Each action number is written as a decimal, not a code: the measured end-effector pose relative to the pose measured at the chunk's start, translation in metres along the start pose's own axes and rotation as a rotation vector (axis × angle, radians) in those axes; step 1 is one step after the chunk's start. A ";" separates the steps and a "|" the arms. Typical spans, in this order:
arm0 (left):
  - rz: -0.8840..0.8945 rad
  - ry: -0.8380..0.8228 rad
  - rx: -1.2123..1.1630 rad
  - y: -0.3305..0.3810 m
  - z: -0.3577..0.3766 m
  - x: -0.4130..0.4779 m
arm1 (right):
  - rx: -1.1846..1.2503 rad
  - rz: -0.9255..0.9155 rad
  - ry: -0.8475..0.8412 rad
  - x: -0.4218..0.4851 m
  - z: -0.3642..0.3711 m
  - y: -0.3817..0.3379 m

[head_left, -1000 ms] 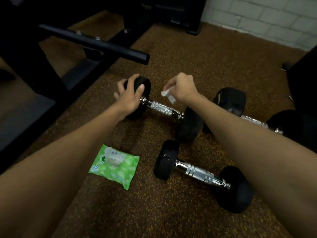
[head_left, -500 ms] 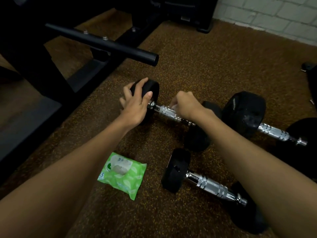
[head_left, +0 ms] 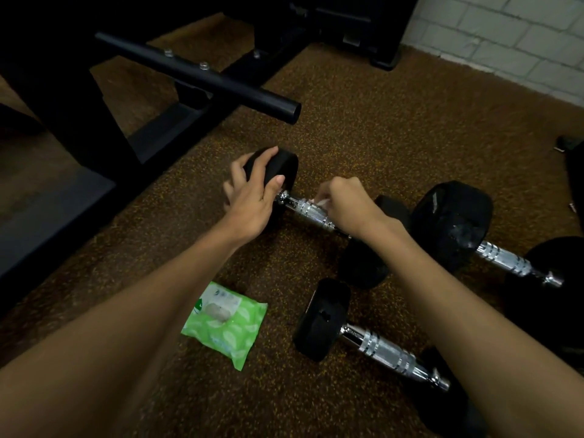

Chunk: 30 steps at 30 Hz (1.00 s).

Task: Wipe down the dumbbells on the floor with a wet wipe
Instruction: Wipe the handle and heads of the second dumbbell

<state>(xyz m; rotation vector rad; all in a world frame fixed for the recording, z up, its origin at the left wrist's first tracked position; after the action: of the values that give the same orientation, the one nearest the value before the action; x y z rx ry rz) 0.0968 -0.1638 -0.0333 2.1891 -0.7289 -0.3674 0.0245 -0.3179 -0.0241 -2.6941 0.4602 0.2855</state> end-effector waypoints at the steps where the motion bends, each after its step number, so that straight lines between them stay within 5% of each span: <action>1: 0.005 0.001 -0.004 0.000 -0.001 -0.001 | -0.008 -0.020 0.014 -0.005 -0.002 -0.001; 5: 0.006 0.001 -0.021 0.000 -0.002 -0.002 | 0.092 -0.036 -0.002 -0.014 -0.014 -0.007; 12: 0.020 0.011 -0.007 -0.002 -0.002 -0.002 | 0.426 0.214 -0.139 0.011 -0.006 -0.001; 24: -0.002 0.008 -0.008 0.002 -0.003 -0.002 | -0.100 -0.112 0.118 -0.044 0.007 -0.031; 27: -0.010 0.007 -0.003 0.002 -0.003 -0.002 | -0.073 -0.168 0.018 -0.050 -0.001 -0.034; 30: -0.011 0.009 0.000 0.003 -0.003 -0.001 | 0.025 -0.140 0.112 -0.036 -0.021 -0.030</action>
<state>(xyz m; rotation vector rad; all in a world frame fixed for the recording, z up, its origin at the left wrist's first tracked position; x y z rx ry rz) 0.0959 -0.1636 -0.0291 2.1946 -0.7121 -0.3628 0.0043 -0.2901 0.0146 -2.7107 0.3033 0.0894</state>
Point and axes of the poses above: each hand's wrist, its own x-axis towards the middle knuckle, its own z-axis out of the palm, y = z × x, the point moved 4 cm from there along x, towards the middle knuckle, and after that the axes turned 9 degrees about -y, right-handed, at the moved point
